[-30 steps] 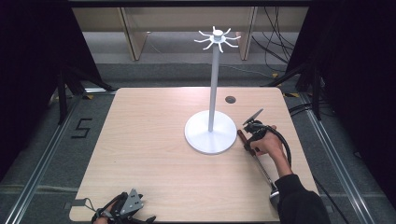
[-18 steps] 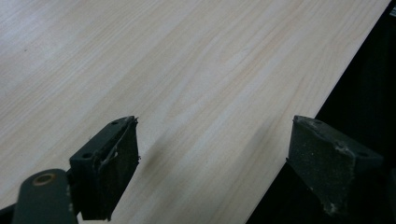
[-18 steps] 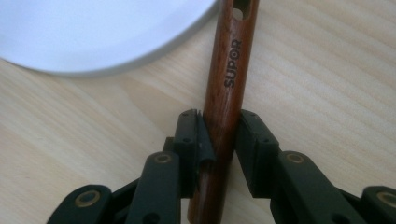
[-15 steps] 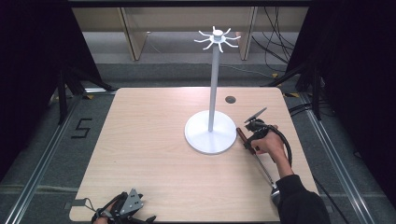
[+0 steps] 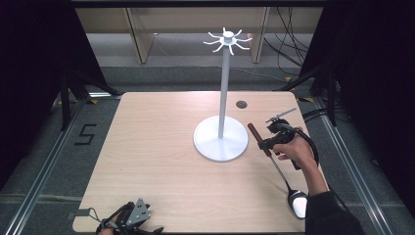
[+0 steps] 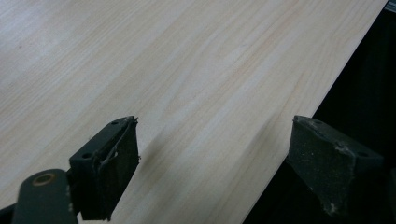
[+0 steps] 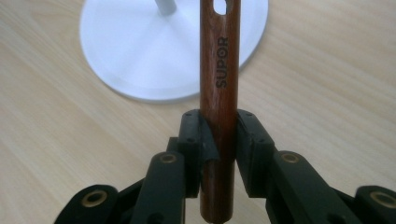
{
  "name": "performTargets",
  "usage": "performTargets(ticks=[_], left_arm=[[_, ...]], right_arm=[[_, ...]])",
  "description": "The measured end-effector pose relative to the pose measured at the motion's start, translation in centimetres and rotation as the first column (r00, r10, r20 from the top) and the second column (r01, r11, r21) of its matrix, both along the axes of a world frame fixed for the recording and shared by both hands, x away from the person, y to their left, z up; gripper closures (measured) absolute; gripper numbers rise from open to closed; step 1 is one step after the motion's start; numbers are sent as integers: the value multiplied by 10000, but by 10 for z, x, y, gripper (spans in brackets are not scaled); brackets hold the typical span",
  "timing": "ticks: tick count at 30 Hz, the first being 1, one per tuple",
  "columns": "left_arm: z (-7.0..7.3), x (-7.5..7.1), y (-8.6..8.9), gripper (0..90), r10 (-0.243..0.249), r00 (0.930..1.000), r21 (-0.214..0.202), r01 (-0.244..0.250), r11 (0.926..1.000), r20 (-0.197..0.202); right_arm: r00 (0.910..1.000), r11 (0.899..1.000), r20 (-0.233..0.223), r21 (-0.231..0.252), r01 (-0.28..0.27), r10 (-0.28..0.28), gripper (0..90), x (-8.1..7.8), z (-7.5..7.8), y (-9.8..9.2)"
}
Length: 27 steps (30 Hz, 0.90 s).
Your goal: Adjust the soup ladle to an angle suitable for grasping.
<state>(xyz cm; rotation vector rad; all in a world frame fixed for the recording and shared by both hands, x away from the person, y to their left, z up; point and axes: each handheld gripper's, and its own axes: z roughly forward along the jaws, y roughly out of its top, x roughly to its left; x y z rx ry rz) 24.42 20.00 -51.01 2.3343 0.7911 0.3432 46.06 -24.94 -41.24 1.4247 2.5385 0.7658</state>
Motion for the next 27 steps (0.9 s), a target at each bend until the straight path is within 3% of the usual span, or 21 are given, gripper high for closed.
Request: performTargets(ticks=[3, 4, 5, 6, 8, 11, 13, 14, 16, 17, 19, 20, 22, 27], left_arm=[[0, 0, 0, 155, 23, 10000, -2, -23, 10000, -3], [0, 0, 0, 154, 7, 10000, 2, -7, 10000, 8], [0, 0, 0, 155, 7, 10000, 2, -7, 10000, 8], [0, 0, 0, 155, 13, 10000, 1, -13, 10000, 5], [0, 0, 0, 155, 34, 10000, -7, -34, 10000, 7], [0, 0, 0, 155, 19, 10000, -2, -19, 10000, -5], [0, 0, 0, 155, 35, 10000, -6, -35, 10000, 0], [0, 0, 0, 155, 24, 10000, -8, -24, 10000, -3], [0, 0, 0, 155, 33, 10000, -6, -33, 10000, -7], [-1, 0, 0, 155, 44, 10000, -2, -44, 10000, -6], [0, 0, 0, 155, 40, 10000, -15, -40, 10000, -14], [0, 0, 0, 155, 43, 10000, -20, -43, 10000, -14], [-1, 0, 0, 155, 43, 10000, -2, -43, 10000, -15], [0, 0, 0, 155, 60, 10000, -13, -60, 10000, -11]], right_arm=[[9983, 9995, 513, 171, -270, 261, 741, -9, 13, -6], [9933, 9958, 985, 634, -666, 602, 741, -17, 21, -8], [9933, 9958, 985, 634, -666, 602, 741, -17, 21, -8], [9859, 9932, 1508, 798, -846, 719, 741, -25, 29, -10], [9864, 9929, 1517, 902, -774, 631, 741, -30, 34, -10], [9689, 9884, 2325, 1034, -1109, 844, 741, -41, 44, -16], [9680, 9862, 2398, 1266, -1066, 738, 741, -50, 51, -17], [9585, 9839, 2779, 1431, -1067, 635, 741, -53, 50, -16], [9590, 9833, 2694, 1305, -1268, 879, 741, -60, 57, -19], [9478, 9825, 3028, 1207, -1419, 997, 741, -62, 59, -21], [9396, 9772, 3288, 1497, -1507, 946, 741, -73, 64, -23], [9396, 9772, 3288, 1497, -1507, 946, 741, -73, 64, -23], [9264, 9739, 3690, 1721, -1477, 753, 741, -78, 65, -24], [9138, 9675, 3989, 1919, -1647, 765, 741, -89, 71, -28]])
